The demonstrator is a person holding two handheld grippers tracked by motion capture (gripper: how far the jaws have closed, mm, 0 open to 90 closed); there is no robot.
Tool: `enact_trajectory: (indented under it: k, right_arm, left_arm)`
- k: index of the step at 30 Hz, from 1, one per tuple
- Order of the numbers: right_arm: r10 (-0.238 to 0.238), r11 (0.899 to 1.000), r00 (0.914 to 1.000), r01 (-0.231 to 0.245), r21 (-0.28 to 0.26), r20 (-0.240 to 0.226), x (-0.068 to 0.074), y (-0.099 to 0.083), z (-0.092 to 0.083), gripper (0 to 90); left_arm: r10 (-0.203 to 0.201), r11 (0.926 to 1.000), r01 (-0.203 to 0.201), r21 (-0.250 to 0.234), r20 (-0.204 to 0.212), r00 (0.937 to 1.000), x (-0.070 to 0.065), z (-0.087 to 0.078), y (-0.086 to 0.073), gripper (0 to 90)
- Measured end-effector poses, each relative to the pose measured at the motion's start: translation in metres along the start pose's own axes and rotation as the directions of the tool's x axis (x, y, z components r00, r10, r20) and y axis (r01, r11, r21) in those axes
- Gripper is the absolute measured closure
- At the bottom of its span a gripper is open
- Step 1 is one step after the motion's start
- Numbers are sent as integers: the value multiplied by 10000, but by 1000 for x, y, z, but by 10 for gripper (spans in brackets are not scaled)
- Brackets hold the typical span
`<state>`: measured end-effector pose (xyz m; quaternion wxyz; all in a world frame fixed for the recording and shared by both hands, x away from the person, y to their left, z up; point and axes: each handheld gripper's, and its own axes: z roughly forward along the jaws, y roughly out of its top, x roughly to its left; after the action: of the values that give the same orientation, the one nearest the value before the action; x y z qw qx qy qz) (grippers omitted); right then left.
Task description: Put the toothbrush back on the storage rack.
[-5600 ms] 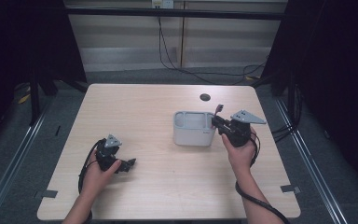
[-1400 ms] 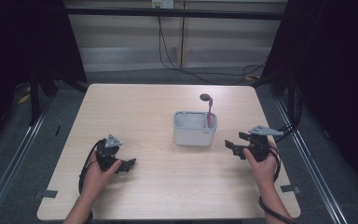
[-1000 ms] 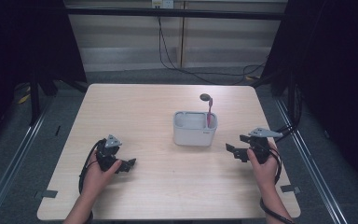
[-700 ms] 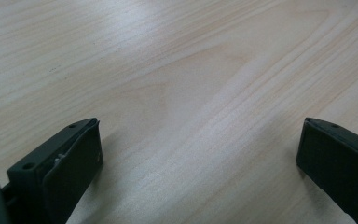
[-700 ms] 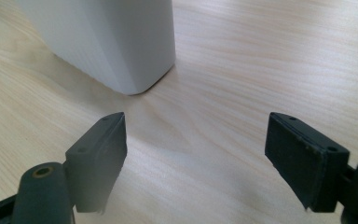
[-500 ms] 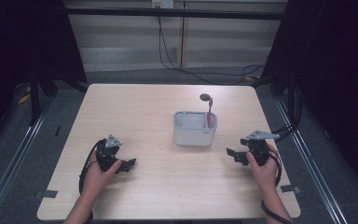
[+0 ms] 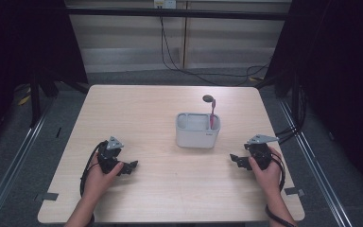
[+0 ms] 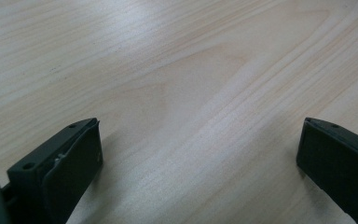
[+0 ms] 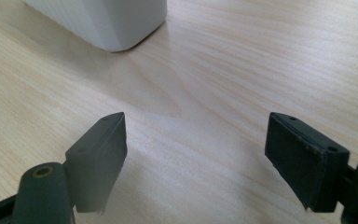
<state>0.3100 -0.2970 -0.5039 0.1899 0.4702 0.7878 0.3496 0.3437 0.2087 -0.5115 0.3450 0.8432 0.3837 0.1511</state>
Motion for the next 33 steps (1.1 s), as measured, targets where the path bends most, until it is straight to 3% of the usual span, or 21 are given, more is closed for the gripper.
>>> enact_trajectory:
  k: [10, 33]
  right_arm:
    - [-61, 9996, 10000, 63, 258, -57, 0, -4, 4, 204]
    - [-58, 9998, 10000, 58, 195, -13, -1, -6, 7, 130]
  left_arm:
    - [-22, 10000, 22, -11, 15, 10000, 0, 0, 0, 0]
    - [-34, 10000, 34, -22, 21, 10000, 0, 0, 0, 0]
